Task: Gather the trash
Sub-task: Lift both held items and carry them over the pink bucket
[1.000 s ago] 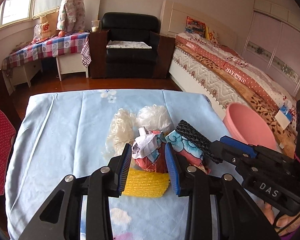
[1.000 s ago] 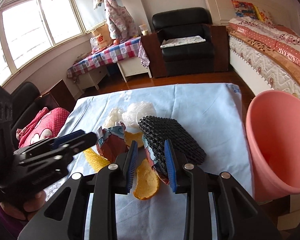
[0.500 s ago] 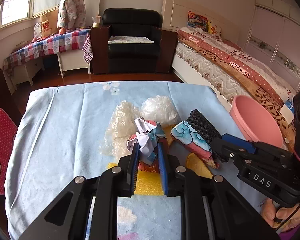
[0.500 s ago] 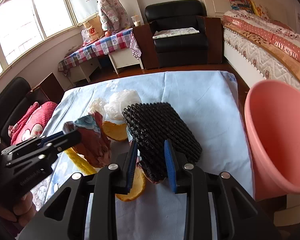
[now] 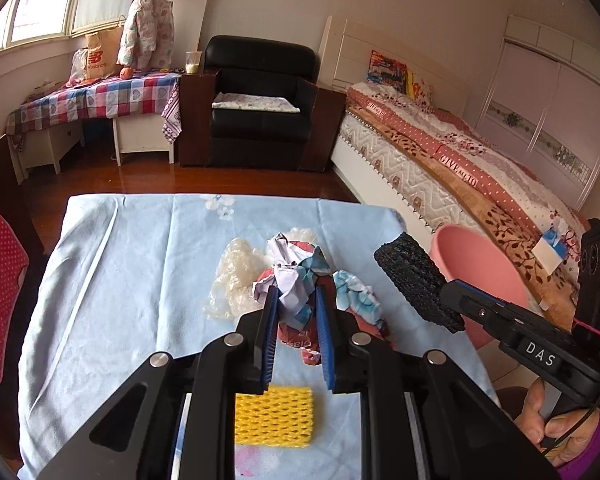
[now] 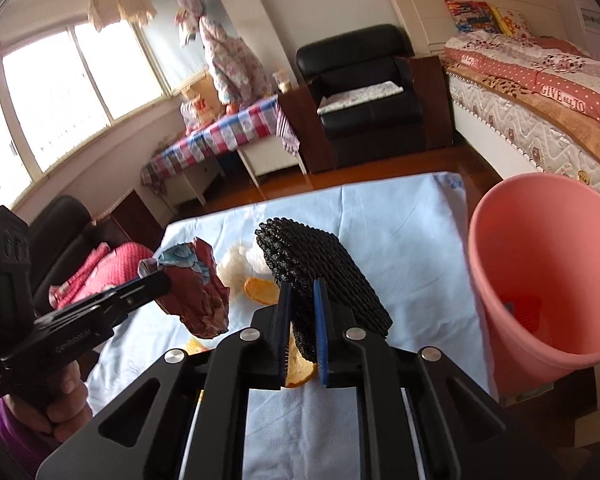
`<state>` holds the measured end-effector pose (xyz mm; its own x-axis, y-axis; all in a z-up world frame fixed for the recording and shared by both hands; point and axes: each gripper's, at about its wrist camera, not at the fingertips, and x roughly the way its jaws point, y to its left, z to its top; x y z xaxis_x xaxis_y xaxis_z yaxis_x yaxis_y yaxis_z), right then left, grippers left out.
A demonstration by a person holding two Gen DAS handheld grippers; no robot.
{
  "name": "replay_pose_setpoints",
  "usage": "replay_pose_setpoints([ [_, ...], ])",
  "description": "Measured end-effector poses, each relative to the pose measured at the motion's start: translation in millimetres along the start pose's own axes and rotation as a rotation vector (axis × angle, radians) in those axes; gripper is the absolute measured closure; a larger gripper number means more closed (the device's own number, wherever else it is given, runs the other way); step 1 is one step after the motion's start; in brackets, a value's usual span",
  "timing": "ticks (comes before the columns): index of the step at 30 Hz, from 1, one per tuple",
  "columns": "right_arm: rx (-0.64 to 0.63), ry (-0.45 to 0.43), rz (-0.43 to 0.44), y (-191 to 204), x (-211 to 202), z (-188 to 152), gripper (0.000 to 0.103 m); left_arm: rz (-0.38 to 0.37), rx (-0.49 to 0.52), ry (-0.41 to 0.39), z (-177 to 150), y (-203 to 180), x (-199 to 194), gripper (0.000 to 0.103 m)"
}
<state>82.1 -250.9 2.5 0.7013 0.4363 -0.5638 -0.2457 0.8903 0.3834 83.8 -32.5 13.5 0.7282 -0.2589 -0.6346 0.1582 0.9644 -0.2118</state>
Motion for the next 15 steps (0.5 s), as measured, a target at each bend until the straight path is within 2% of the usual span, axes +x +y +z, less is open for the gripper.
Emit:
replay_pose_setpoints([
  [6,0.043,-0.067,-0.004,-14.1,-25.1,6.6,0.092,-0.035,0.026,-0.032,10.2,-26.4,-9.0,0.086],
  [15,0.136,-0.149,-0.073,-59.8,-57.7,6.3,0.092,-0.131,0.055,-0.062,20.0,-86.5,-5.0,0.086],
])
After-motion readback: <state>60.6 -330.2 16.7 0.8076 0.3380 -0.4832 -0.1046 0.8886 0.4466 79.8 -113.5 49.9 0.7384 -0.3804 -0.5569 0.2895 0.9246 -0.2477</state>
